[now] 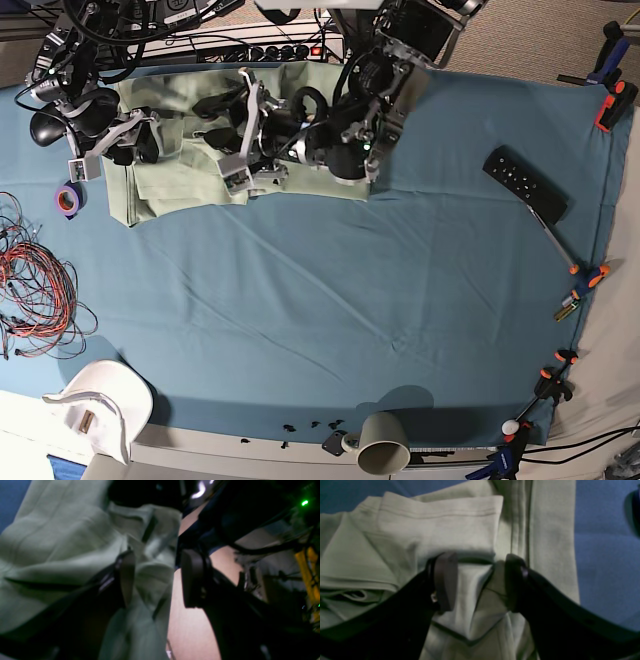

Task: Fold the T-shirt properly
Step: 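Fold the held end over the strip toward the right gripper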

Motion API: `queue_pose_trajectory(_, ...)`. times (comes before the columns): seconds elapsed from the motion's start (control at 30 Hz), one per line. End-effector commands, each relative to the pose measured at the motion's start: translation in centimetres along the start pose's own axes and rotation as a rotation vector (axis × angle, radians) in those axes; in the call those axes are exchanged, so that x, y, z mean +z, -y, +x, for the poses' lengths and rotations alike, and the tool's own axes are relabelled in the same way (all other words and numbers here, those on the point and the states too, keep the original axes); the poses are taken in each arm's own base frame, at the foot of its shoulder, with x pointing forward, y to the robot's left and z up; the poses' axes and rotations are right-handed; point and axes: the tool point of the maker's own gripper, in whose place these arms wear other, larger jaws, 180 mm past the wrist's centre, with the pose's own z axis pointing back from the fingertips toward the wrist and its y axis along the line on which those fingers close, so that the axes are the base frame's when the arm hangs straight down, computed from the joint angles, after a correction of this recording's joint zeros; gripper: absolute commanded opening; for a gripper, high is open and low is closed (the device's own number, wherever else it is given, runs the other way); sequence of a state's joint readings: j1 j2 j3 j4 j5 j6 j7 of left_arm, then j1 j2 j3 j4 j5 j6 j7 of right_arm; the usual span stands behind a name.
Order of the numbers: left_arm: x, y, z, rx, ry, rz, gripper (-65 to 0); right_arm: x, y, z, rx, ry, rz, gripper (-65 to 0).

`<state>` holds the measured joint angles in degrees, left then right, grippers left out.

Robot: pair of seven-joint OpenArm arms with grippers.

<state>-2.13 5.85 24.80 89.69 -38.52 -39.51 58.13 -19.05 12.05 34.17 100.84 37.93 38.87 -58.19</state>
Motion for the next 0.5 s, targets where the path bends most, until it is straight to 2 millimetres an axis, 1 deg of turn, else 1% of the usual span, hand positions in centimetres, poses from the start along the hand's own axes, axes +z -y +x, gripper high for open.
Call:
queue_pose_trajectory(0.0, 0.1, 0.4, 2.1, -0.037, 0.06, -0.011, -34.3, 0.4, 0.2, 1.5, 0.018, 0.052, 0.0, -34.4)
queue_pose_trajectory(0.1, 0.2, -0.3, 2.3, -0.064, 0.039, 0.012, -34.4, 0.4, 0.2, 1.5, 0.018, 0.052, 0.0, -34.4)
queue_pose_trajectory(0.13, 0.4, -0.5, 2.5, -0.074, 0.037, 0.017, -35.3, 0.4, 0.2, 1.5, 0.018, 0.052, 0.0, -34.4)
queue_pose_trajectory(0.17, 0.6, -0.8, 2.6, -0.082, 0.028, 0.023, -38.5, 0.4, 0.2, 1.5, 0.018, 0.052, 0.001, -34.4)
queue_pose_trajectory(0.2, 0.7, -1.1, 2.7, -0.091, 0.017, 0.031, -44.0, 0.4, 0.2, 1.5, 0.018, 0.052, 0.001, -34.4)
queue_pose_trajectory(0.27, 1.2, -1.8, 3.0, -0.102, 0.001, 0.047, -59.9, 0.4, 0.2, 1.5, 0.018, 0.052, 0.0, -34.4)
queue_pose_trajectory(0.3, 1.4, -2.0, 3.1, -0.101, 0.0, 0.052, -65.0, 0.4, 0.2, 1.5, 0.018, 0.052, 0.0, -34.4)
queue_pose_trajectory(0.4, 1.9, -2.6, 3.2, -0.088, 0.008, 0.066, -65.0, 0.4, 0.2, 1.5, 0.018, 0.052, 0.001, -34.4)
queue_pose_trajectory(0.47, 2.4, -3.2, 2.6, -0.079, -0.008, 0.083, -65.0, 0.4, 0.2, 1.5, 0.018, 0.052, 0.001, -34.4)
